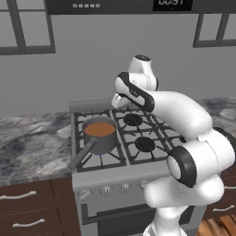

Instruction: Pick up the sugar cube(s) and place them in the saucepan with hot chocolate.

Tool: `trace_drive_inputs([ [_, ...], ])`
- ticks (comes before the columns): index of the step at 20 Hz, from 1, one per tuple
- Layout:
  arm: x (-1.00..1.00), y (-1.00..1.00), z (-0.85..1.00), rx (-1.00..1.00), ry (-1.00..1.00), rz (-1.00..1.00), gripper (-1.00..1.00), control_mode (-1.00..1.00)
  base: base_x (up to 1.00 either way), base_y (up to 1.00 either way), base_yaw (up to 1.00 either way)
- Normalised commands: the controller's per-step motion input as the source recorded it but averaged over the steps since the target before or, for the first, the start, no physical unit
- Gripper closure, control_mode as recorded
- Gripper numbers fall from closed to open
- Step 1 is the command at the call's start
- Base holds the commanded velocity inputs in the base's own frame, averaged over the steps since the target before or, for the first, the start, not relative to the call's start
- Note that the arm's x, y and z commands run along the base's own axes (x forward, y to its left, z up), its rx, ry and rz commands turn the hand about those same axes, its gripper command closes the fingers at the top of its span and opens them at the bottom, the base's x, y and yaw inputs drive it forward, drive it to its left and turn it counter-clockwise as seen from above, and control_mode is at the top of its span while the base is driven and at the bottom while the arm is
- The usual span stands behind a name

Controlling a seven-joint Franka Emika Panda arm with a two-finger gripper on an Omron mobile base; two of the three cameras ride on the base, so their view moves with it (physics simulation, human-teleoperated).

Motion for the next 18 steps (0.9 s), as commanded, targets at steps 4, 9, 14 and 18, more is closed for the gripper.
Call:
trace_drive_inputs([
  [4, -0.07, -0.75, 0.0, 0.05, -0.09, 0.0, -1.0, -1.0, 0.0, 0.0, 0.0],
  [9, -0.04, -0.73, 0.0, 0.04, -0.08, 0.0, -1.0, -1.0, 0.0, 0.0, 0.0],
  [14, 0.0, -0.78, 0.0, 0.02, -0.04, -0.01, -1.0, -1.0, 0.0, 0.0, 0.0],
  [18, -0.15, -0.92, 0.0, 0.01, 0.0, -0.13, -1.0, -1.0, 0.0, 0.0, 0.0],
])
